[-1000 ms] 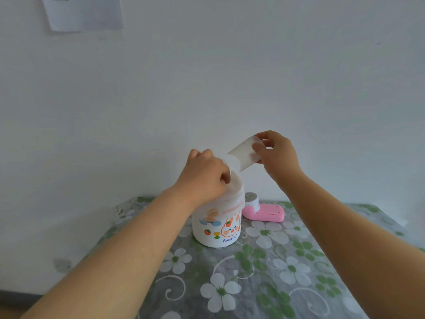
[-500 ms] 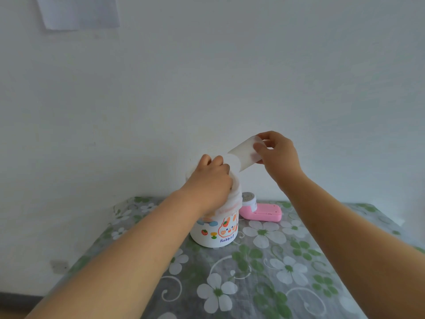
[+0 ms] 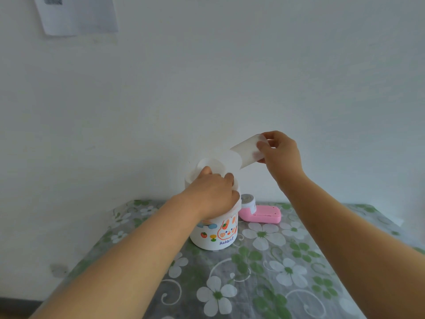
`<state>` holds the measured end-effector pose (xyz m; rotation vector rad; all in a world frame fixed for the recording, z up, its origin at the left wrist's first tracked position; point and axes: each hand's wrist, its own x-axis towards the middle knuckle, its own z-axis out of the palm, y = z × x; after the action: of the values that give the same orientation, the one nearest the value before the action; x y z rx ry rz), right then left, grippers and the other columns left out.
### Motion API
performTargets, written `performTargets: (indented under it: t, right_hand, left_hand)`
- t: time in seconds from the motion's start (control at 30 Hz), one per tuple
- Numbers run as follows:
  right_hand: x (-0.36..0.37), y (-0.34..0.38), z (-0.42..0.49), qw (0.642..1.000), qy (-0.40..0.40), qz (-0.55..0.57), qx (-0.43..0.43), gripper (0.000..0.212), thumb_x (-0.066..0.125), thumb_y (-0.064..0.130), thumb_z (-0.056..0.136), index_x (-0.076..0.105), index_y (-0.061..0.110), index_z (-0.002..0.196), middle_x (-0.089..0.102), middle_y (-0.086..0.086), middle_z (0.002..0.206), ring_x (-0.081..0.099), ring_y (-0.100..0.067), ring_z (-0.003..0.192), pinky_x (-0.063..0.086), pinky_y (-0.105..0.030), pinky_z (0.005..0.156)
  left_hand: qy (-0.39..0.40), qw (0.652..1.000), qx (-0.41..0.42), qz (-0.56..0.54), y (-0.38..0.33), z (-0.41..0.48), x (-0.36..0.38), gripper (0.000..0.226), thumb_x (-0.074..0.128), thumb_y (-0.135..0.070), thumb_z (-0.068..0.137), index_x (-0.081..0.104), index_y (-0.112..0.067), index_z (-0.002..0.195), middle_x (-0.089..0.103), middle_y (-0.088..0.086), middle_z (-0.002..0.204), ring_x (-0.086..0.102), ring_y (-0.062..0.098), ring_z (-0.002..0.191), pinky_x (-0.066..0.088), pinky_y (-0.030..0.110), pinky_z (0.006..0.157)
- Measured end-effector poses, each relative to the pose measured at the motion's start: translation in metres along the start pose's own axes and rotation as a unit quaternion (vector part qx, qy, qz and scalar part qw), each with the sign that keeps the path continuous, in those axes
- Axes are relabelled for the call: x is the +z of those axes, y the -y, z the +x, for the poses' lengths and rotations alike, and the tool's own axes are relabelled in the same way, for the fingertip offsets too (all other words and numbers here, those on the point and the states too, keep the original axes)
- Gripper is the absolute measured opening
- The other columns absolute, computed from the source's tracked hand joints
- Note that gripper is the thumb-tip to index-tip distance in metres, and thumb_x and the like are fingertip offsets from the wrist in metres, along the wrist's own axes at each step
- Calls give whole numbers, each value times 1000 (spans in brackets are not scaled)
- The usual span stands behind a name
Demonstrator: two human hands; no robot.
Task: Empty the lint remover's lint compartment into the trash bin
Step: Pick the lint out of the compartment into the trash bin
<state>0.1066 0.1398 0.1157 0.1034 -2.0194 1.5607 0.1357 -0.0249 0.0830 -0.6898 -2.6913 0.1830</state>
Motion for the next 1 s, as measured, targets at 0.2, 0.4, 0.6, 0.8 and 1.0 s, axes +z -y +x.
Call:
performTargets:
  t: [0.2,0.4,0.6,0.8,1.0]
  right_hand:
    - [-2,-1,0,1000,3,0,6,24,55,12,90,68,12,110,71,-10,100,73,-31,84,61,-48,83]
    - [-2,-3,1,1000,-7,14,17,22,54,12,91,64,12,110,72,-10,98,74,-25,79,60,-50,84]
    - [2,-2,0,999,0,21,25,21,51,13,92,63,13,109,72,-6,90,74,-29,67,61,-50,79]
    - [7,-1,-3,1000,4,19,25,21,51,14,91,63,12,108,72,-5,89,75,-28,67,61,-50,80]
    - [4,-1,-2,999,-15,14,25,22,50,15,93,62,12,111,70,-3,90,74,-30,69,61,-51,80]
  left_hand:
    - [-47,999,11,11,2,-1,9,33,34,-18,96,60,-6,113,60,11,109,52,25,87,31,43,91]
    - [-190,981,-20,-17,27,0,-10,30,41,-11,85,64,-21,100,66,-3,102,48,21,101,28,35,89]
    - [-222,961,-136,-91,53,-4,-8,27,53,-19,83,63,-24,108,59,-2,112,47,22,109,30,35,91]
    - [-251,964,-59,-58,37,-8,-4,26,48,-12,85,63,-18,106,66,-2,106,49,22,105,33,35,88]
    - [-123,988,-28,-85,6,-2,6,35,36,-27,96,49,-15,126,67,14,102,55,32,94,35,35,80]
